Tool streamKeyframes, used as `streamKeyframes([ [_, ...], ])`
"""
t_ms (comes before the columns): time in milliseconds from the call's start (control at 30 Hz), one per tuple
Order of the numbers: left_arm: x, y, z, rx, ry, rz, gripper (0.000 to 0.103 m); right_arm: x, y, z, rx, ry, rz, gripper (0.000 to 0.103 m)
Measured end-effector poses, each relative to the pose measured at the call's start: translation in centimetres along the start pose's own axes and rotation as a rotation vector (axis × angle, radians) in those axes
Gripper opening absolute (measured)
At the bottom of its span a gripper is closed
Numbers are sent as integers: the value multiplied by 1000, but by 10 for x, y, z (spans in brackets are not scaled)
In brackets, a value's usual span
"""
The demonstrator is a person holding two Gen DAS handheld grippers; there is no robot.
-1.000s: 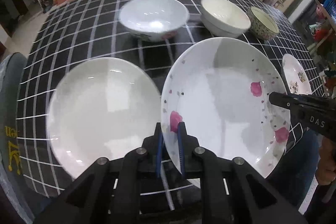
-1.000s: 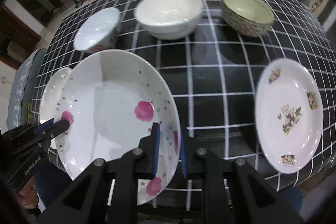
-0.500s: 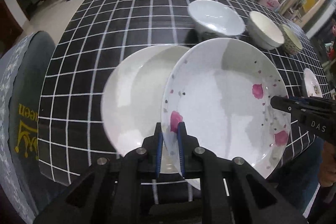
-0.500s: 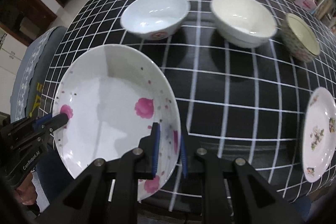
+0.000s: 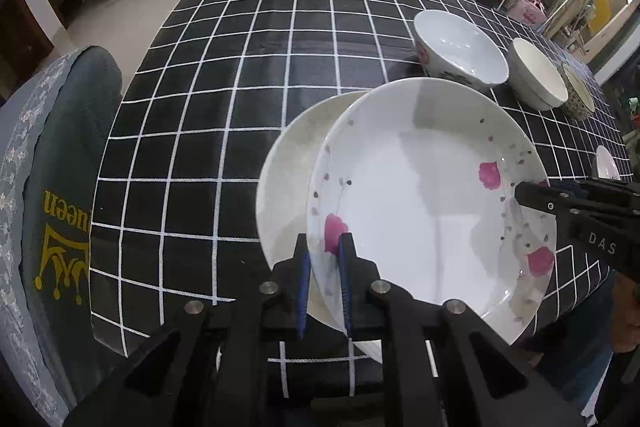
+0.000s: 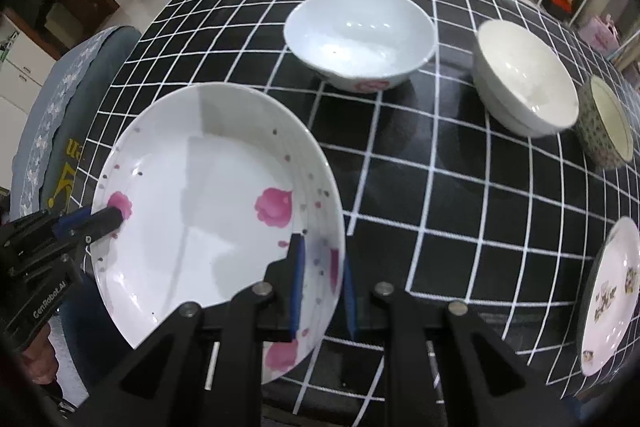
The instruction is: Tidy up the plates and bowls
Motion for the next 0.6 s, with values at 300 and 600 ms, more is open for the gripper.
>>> streamKeyframes([
  [300,9,-17,0,-25,-20,-9,13,12,-17,-5,-29,-21,-5,22],
  [600,15,-31,-2,-41,-29,-27,12,22,-29,-8,-58,-34,11,22],
])
Point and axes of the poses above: each gripper's, at about its wrist camera, not at the fingertips, and x roughly the way its jaws point, y to its right, z to its underside, the point moved 9 cm from there along x, roughly the way its jaws point, and after that the axes turned 6 degrees about z, right-handed, at the moved point
